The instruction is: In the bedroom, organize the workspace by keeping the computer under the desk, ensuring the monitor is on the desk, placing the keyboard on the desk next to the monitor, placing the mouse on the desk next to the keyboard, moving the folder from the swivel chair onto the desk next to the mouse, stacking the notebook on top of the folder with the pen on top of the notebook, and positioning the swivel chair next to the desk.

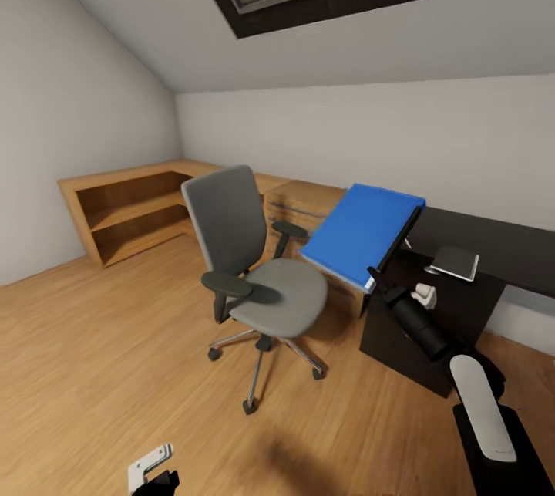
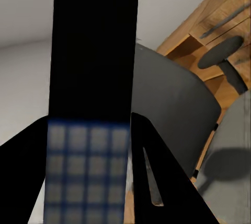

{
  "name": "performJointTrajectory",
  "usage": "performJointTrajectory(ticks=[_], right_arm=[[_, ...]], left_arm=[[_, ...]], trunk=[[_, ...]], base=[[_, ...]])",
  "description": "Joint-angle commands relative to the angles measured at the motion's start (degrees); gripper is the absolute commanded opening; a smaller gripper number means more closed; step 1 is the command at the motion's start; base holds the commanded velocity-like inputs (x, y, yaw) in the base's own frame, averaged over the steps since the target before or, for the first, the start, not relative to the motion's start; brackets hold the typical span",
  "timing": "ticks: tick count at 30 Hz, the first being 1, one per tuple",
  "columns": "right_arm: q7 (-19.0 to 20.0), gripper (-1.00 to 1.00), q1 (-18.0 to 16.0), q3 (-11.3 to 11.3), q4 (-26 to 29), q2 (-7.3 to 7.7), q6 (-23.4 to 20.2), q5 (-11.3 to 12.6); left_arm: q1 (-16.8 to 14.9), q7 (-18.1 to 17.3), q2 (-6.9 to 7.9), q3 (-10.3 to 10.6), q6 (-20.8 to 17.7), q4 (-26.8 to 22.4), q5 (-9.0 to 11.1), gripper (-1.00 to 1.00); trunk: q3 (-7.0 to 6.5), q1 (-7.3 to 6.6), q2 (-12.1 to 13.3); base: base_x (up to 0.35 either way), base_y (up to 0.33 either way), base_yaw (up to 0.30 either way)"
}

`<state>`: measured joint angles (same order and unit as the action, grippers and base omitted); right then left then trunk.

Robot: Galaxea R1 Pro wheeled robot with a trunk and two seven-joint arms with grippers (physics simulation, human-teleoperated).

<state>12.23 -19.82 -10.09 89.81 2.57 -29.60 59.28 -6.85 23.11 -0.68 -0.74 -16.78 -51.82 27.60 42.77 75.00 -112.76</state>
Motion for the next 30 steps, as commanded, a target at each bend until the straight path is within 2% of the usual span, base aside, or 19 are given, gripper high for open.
performJointTrajectory(ticks=[1,2,3,4,5,8,14,17,18,21,26,30], right_arm=[[-0.39,-1.00,-0.05,-0.09,0.03,0.31,-0.37,0.23],[-1.26,-1.00,-0.05,-0.10,0.08,1.38,-0.37,0.29],[-1.44,-1.00,-0.05,-0.10,0.09,1.83,-0.37,0.30],[-1.62,-1.00,-0.05,-0.11,0.10,2.35,-0.37,0.30],[-1.62,-1.00,-0.05,-0.09,0.10,3.28,-0.37,0.28],[-1.45,-1.00,-0.05,-0.03,0.10,4.98,-0.34,0.36],[-1.39,-1.00,-0.05,-0.13,0.10,5.72,-0.26,0.40],[-1.31,-1.00,-0.05,-0.09,0.10,5.62,-0.18,0.45],[-1.29,-1.00,-0.05,-0.12,0.10,5.41,0.07,0.55],[-1.33,-1.00,-0.05,-0.01,0.10,5.41,-0.09,0.60],[-1.28,-1.00,-0.05,-0.03,0.10,5.44,-0.15,0.59],[-1.30,-1.00,-0.05,-0.12,0.10,5.64,-0.11,0.47]], left_arm=[[0.00,0.27,-0.02,0.03,-0.01,0.06,0.39,1.00],[0.00,0.27,0.03,0.21,0.56,1.84,0.36,1.00],[0.00,0.25,0.03,0.26,1.56,3.32,0.27,1.00],[0.00,0.22,0.00,0.45,4.64,6.03,-0.42,1.00],[0.00,0.25,0.02,1.13,10.19,9.59,-2.51,1.00],[0.00,0.26,0.05,1.50,13.50,11.62,-3.92,1.00],[0.00,0.20,0.04,1.70,14.86,12.57,-4.46,1.00],[0.00,0.19,-0.10,1.81,15.00,13.72,-4.52,1.00],[0.00,0.18,-0.18,1.86,16.64,15.19,-4.58,1.00],[0.00,0.18,-0.20,1.88,18.13,15.55,-4.56,1.00],[0.00,0.18,-0.20,1.94,18.34,15.70,-4.50,1.00],[0.00,0.18,-0.35,3.48,18.47,16.38,-4.54,1.00]], trunk=[[-0.13,-0.23,0.39],[-0.31,-0.45,0.79],[-0.49,-0.67,1.19],[-0.67,-0.89,1.59],[-0.85,-1.11,1.99],[-1.38,-1.77,3.20],[-2.46,-3.09,5.60],[-3.00,-3.75,6.81],[-3.18,-3.97,7.21],[-3.72,-4.63,8.41],[-4.62,-5.72,10.41],[-5.33,-6.60,12.02]], base=[[0.000,0.000,-0.268],[0.000,0.000,-0.268],[0.000,0.000,-0.265],[0.000,0.000,-0.168],[0.000,0.000,-0.055],[0.000,0.000,-0.024],[0.000,0.000,-0.004],[0.000,0.000,0.000],[0.000,0.000,0.000],[0.000,0.000,0.000],[0.000,0.000,-0.006],[0.000,0.000,-0.197]])
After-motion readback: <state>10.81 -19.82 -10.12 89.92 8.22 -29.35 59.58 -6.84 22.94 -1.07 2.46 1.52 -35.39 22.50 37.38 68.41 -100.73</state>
